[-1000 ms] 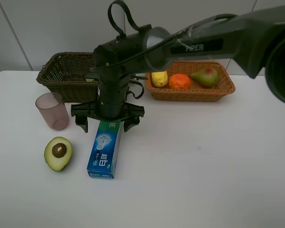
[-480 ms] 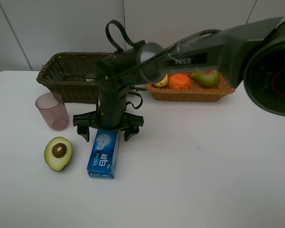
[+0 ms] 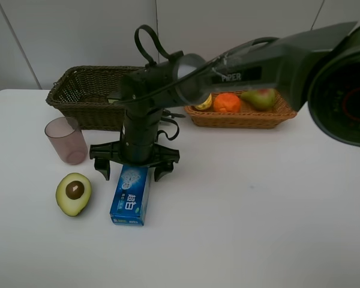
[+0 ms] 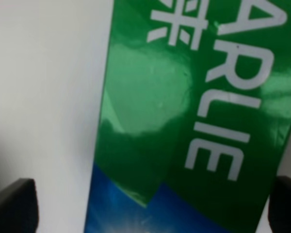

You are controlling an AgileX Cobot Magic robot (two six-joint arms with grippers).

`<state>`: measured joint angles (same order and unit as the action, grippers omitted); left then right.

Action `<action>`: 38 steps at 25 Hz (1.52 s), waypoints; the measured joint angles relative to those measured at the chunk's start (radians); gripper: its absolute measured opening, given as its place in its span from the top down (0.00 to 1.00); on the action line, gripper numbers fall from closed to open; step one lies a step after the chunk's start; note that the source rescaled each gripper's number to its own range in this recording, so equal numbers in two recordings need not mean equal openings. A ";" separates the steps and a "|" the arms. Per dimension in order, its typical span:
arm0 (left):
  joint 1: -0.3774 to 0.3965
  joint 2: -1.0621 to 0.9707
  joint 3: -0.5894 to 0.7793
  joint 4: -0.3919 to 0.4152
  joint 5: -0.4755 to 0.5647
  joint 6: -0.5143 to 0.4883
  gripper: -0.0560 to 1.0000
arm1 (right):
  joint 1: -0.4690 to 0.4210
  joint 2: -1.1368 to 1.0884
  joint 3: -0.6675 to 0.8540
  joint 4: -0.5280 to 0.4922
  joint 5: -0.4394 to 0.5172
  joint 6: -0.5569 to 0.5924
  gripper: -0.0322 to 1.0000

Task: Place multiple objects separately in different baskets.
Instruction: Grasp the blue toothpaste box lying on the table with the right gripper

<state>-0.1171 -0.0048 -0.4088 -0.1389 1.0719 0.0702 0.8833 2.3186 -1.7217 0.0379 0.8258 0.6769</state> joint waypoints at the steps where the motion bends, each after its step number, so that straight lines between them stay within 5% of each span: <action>1: 0.000 0.000 0.000 0.000 0.000 0.000 0.02 | 0.000 0.000 0.000 0.000 0.000 0.000 0.00; 14: 0.000 0.000 0.000 0.000 0.000 0.000 0.02 | 0.000 0.000 0.000 -0.025 0.009 0.033 0.05; 17: 0.000 0.000 0.000 0.000 0.000 0.000 0.02 | 0.000 0.000 0.000 -0.043 0.012 0.064 0.23; 20: 0.000 0.000 0.000 0.000 0.000 0.000 0.02 | 0.000 0.000 0.000 -0.048 0.015 0.076 0.60; 21: 0.000 0.000 0.000 0.000 0.000 0.000 0.02 | 0.000 0.000 0.000 -0.047 0.017 0.078 0.63; 38: 0.000 0.000 0.000 0.000 0.000 0.000 0.02 | 0.000 0.000 -0.002 -0.048 0.036 0.077 0.62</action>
<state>-0.1171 -0.0048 -0.4088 -0.1389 1.0719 0.0702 0.8833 2.3186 -1.7239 -0.0104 0.8615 0.7537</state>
